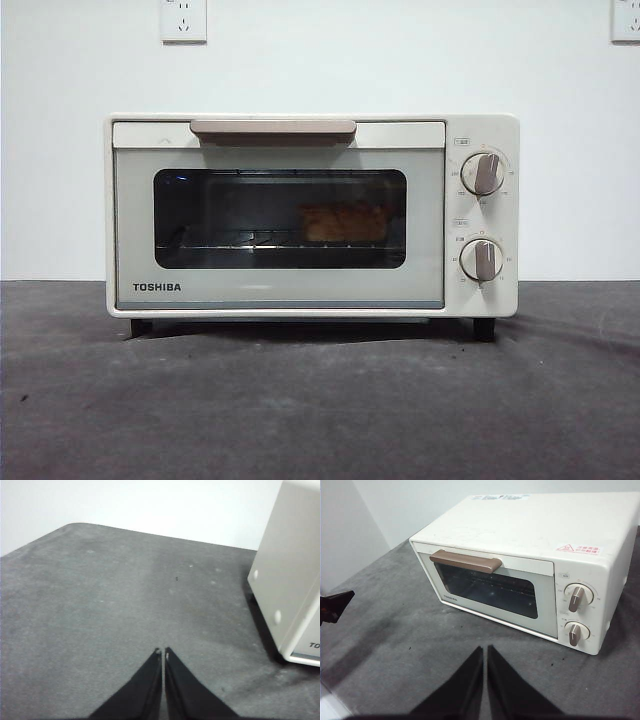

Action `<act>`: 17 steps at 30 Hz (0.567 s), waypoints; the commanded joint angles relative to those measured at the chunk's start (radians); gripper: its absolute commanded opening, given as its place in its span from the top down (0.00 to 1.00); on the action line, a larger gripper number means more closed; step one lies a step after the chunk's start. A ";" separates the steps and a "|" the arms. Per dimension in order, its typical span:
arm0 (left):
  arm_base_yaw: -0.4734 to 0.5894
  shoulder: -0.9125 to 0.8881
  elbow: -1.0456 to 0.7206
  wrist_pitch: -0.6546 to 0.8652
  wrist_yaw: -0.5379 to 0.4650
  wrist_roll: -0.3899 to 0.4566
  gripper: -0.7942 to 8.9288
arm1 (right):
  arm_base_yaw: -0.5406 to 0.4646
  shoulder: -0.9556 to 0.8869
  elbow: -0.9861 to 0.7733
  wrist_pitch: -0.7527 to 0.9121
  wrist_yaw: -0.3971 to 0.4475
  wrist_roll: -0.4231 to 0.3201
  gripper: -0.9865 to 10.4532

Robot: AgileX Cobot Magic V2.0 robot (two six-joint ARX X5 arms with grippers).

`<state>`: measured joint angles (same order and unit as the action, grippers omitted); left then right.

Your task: The left arm flap open the oven, the right arm pick bread and place it into oven, the left arm flap close the oven

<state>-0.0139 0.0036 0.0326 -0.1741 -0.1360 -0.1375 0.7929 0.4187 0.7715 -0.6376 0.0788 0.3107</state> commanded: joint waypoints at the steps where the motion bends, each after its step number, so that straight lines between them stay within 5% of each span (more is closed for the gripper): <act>1: 0.009 0.000 -0.020 -0.006 -0.005 0.048 0.90 | 0.009 0.004 0.016 0.014 0.001 -0.009 0.91; 7: 0.010 -0.001 -0.020 -0.008 0.010 0.121 0.90 | 0.009 0.004 0.016 0.014 0.001 -0.009 0.91; 17: 0.008 0.000 -0.019 -0.010 0.035 0.108 0.90 | 0.009 0.004 0.016 0.014 0.001 -0.009 0.91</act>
<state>-0.0067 0.0036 0.0326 -0.1768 -0.1051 -0.0387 0.7929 0.4187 0.7715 -0.6369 0.0788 0.3107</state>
